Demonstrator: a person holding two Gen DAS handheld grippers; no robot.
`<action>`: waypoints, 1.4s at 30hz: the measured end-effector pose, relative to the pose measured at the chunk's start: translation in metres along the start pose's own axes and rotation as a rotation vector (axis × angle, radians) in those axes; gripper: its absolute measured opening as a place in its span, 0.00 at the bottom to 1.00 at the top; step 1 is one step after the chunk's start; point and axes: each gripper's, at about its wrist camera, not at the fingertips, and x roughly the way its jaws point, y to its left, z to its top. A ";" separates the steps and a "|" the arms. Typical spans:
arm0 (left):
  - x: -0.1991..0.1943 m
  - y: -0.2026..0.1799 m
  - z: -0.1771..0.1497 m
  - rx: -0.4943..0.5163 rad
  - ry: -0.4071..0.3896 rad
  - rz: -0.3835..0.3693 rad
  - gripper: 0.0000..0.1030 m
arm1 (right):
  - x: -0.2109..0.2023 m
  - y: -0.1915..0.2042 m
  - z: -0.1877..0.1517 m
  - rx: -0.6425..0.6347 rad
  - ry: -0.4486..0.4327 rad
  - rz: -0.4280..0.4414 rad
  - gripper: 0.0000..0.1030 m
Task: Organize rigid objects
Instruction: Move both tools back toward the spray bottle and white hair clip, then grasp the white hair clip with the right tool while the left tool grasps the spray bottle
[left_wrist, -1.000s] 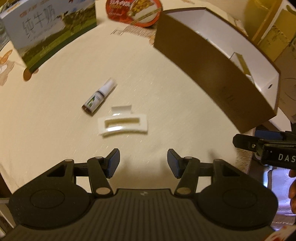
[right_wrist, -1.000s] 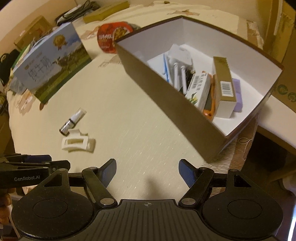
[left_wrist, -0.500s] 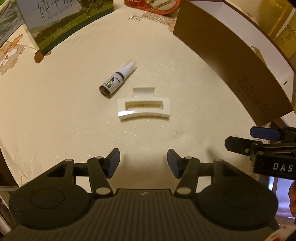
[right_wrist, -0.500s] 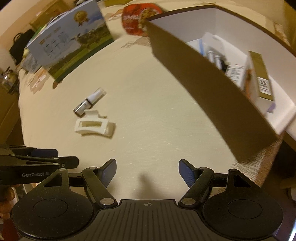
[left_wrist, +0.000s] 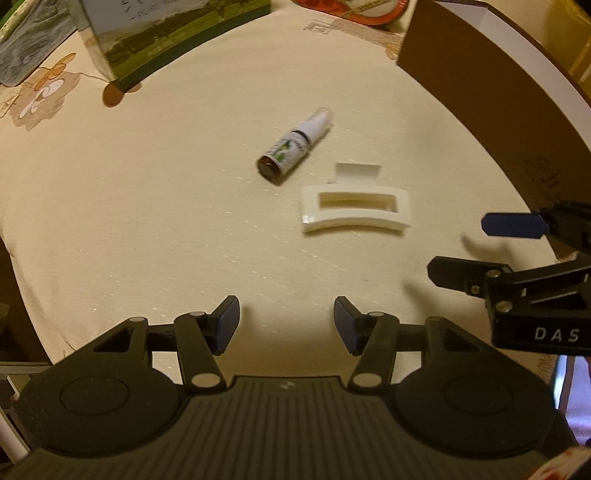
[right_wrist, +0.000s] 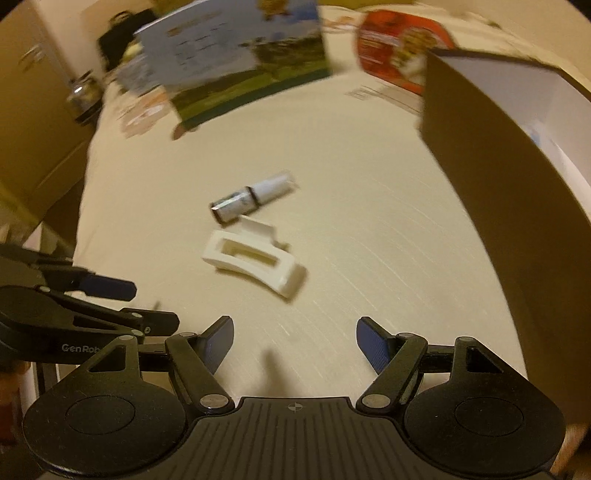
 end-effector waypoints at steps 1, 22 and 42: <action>0.001 0.003 0.000 -0.005 -0.002 0.001 0.51 | 0.004 0.003 0.003 -0.026 0.000 0.005 0.69; 0.017 0.026 0.009 -0.034 -0.020 0.026 0.50 | 0.073 0.028 0.020 -0.346 0.048 -0.043 0.34; 0.023 0.007 0.051 0.241 -0.162 -0.005 0.50 | 0.024 -0.054 0.003 0.154 -0.026 -0.277 0.32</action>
